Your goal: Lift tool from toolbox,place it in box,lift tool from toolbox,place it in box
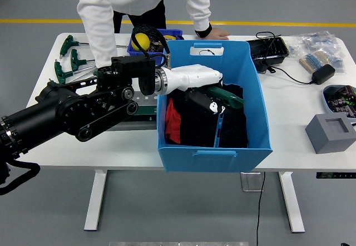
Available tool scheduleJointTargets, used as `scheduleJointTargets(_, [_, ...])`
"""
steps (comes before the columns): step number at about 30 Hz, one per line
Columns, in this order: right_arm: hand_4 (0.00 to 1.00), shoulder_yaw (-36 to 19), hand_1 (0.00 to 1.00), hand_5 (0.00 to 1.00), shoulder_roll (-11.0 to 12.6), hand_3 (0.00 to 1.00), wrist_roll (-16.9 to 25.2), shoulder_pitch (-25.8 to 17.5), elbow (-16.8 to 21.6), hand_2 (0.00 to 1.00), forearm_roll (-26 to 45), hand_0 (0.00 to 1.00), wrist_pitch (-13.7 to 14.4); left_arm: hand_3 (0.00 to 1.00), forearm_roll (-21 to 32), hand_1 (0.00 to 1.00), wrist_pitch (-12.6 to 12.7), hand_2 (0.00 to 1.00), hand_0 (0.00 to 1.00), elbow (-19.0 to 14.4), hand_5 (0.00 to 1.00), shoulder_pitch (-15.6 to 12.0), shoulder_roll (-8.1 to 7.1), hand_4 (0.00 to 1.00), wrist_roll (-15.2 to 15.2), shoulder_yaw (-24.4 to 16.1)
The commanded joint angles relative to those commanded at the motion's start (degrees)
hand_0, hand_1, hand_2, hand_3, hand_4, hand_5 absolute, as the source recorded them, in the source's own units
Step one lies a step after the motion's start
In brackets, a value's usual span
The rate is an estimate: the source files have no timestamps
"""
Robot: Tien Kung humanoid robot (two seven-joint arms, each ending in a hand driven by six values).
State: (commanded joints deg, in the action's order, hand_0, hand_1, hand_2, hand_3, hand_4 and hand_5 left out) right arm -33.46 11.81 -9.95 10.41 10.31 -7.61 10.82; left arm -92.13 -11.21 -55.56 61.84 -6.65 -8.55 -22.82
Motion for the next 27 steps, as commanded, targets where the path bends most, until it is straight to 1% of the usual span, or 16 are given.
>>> scheduleJointTargets(3, [0.789, -0.17, 0.671, 0.671, 0.11, 0.564, 0.06, 0.34, 0.00, 0.722, -0.26, 0.676, -0.04, 0.059, -0.55, 0.002, 0.92, 0.028, 0.079, 2.66, 0.573, 0.77, 0.71, 0.674, -0.43, 0.95])
scheduleJointTargets(4, [0.789, -0.22, 0.669, 0.671, 0.15, 0.564, 0.07, 0.44, 0.00, 0.722, -0.35, 0.673, -0.04, 0.289, -0.72, 0.118, 1.08, 0.175, 0.202, 3.57, 0.586, 1.13, 0.98, 0.682, -0.38, 1.44])
scheduleJointTargets(5, [0.789, -0.27, 0.669, 0.671, 0.19, 0.564, 0.07, 0.51, 0.00, 0.722, -0.44, 0.673, -0.04, 0.289, -0.71, 0.118, 0.96, 0.175, 0.202, 4.25, 0.586, 1.43, 1.23, 0.682, -0.24, 1.83])
scheduleJointTargets(7, [0.789, -0.74, 0.669, 0.671, 0.36, 0.564, -0.03, 0.90, 0.00, 0.722, -0.94, 0.673, 0.00, 0.289, 0.19, 0.118, 0.23, 0.175, 0.202, 7.11, 0.586, 2.56, 2.17, 0.682, -0.62, 3.21])
scheduleJointTargets(9, [0.789, -1.07, 0.669, 0.671, 0.54, 0.564, -0.03, 1.39, 0.00, 0.722, -1.32, 0.673, -0.07, 0.289, 0.99, 0.118, 0.51, 0.175, 0.202, 9.97, 0.586, 3.50, 3.11, 0.682, -1.60, 4.18])
scheduleJointTargets(10, [0.789, -1.21, 0.668, 0.670, 0.60, 0.563, -0.03, 1.61, 0.00, 0.720, -1.47, 0.673, -0.08, 0.474, 1.31, 0.274, 0.75, 0.303, 0.295, 11.25, 0.581, 3.82, 3.49, 0.707, -2.00, 4.41])
scheduleJointTargets(13, [0.789, -1.31, 0.668, 0.670, 0.76, 0.563, 0.07, 2.08, 0.00, 0.720, -1.36, 0.673, -0.09, 0.474, 2.56, 0.274, 1.47, 0.303, 0.295, 14.43, 0.581, 4.65, 4.74, 0.707, -3.09, 5.07])
scheduleJointTargets(15, [0.789, -1.27, 0.668, 0.670, 0.85, 0.563, 0.20, 2.46, 0.00, 0.720, -1.14, 0.673, -0.10, 0.474, 3.28, 0.274, 2.03, 0.303, 0.295, 16.87, 0.581, 5.32, 5.85, 0.707, -3.88, 5.50])
scheduleJointTargets(16, [0.789, -1.33, 0.660, 0.669, 0.88, 0.563, 0.21, 2.59, 0.00, 0.718, -1.16, 0.672, -0.09, 0.543, 3.51, 0.384, 2.17, 0.471, 0.366, 17.57, 0.576, 5.49, 6.21, 0.709, -4.10, 5.59])
scheduleJointTargets(17, [0.789, -1.33, 0.660, 0.669, 0.94, 0.563, 0.26, 2.89, 0.00, 0.718, -1.14, 0.672, -0.10, 0.543, 4.17, 0.384, 2.53, 0.471, 0.366, 18.65, 0.576, 5.81, 6.65, 0.709, -4.58, 5.69])
scheduleJointTargets(21, [0.789, -0.98, 0.660, 0.669, 1.15, 0.563, 0.39, 3.59, 0.00, 0.718, -0.84, 0.672, -0.11, 0.543, 5.11, 0.384, 3.53, 0.471, 0.366, 20.29, 0.576, 6.62, 6.65, 0.709, -5.67, 5.57])
scheduleJointTargets(22, [0.788, -0.80, 0.660, 0.670, 1.20, 0.563, 0.44, 3.73, 0.00, 0.718, -0.67, 0.670, -0.10, 0.571, 5.22, 0.460, 3.75, 0.536, 0.405, 20.49, 0.576, 6.85, 6.65, 0.714, -5.95, 5.41])
scheduleJointTargets(24, [0.788, -0.37, 0.660, 0.670, 1.31, 0.563, 0.59, 3.96, 0.00, 0.718, -0.21, 0.670, -0.07, 0.571, 5.15, 0.460, 4.31, 0.536, 0.405, 20.67, 0.576, 7.31, 6.65, 0.714, -6.44, 4.78])
scheduleJointTargets(27, [0.788, 0.10, 0.660, 0.670, 1.44, 0.563, 0.76, 4.26, 0.00, 0.718, 0.18, 0.670, -0.03, 0.571, 4.15, 0.460, 5.81, 0.536, 0.405, 20.40, 0.576, 8.24, 6.65, 0.714, -6.69, 3.44])
